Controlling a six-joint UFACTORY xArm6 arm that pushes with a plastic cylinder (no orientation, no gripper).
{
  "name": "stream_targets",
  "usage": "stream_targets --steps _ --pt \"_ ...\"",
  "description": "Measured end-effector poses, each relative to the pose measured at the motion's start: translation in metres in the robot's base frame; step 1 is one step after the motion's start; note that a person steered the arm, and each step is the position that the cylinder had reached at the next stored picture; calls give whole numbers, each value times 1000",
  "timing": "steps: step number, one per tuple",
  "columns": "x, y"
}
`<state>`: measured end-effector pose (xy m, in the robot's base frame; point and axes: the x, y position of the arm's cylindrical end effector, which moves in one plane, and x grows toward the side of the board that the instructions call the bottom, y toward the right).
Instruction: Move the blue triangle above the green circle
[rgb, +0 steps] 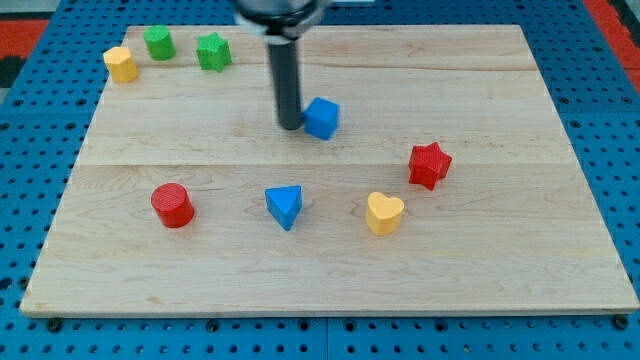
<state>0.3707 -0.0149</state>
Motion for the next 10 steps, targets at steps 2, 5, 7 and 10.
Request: stream_targets --steps 2,5,7,10 --pt "-15 14" --pt "-12 40" --pt "-15 -79" --pt "-48 -290"
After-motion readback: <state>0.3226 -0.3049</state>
